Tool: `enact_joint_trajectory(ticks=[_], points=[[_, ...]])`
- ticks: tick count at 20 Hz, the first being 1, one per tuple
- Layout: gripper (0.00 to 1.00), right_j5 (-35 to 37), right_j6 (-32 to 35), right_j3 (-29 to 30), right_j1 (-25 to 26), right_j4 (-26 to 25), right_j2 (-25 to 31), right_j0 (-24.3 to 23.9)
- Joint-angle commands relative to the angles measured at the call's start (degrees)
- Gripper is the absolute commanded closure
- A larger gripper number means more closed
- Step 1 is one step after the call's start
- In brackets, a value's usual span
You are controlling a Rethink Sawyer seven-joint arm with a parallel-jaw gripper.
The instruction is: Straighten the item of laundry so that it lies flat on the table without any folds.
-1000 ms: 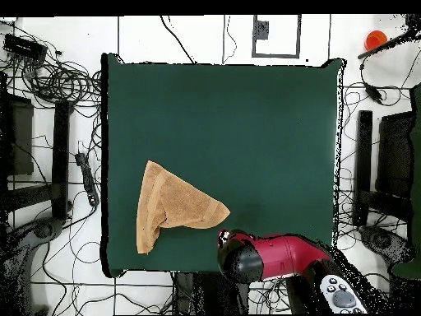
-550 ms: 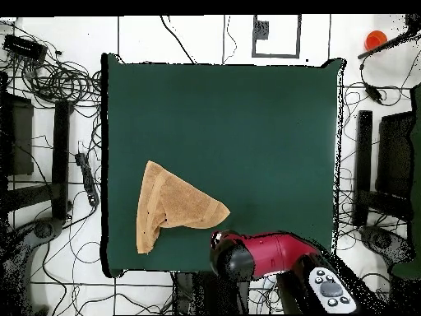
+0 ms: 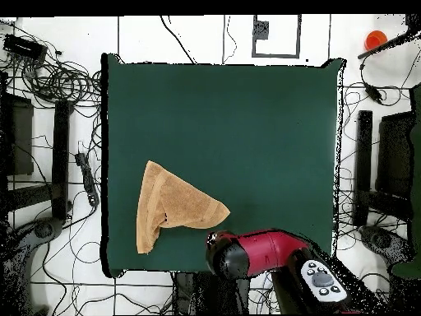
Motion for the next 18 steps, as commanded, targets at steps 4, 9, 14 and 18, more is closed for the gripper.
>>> enact_joint_trajectory(ticks=[4, 9, 14, 18], points=[[0.0, 0.2, 2.7, -5.1, 3.6, 1.3, 2.6, 1.8], [0.0, 3.5, 0.5, -5.7, 3.1, 1.8, 3.6, 1.3], [0.0, 4.3, -0.3, -6.3, 3.3, 1.8, 4.0, 1.2], [0.0, 5.4, -0.8, -6.9, 3.6, 2.0, 4.2, 1.3]])
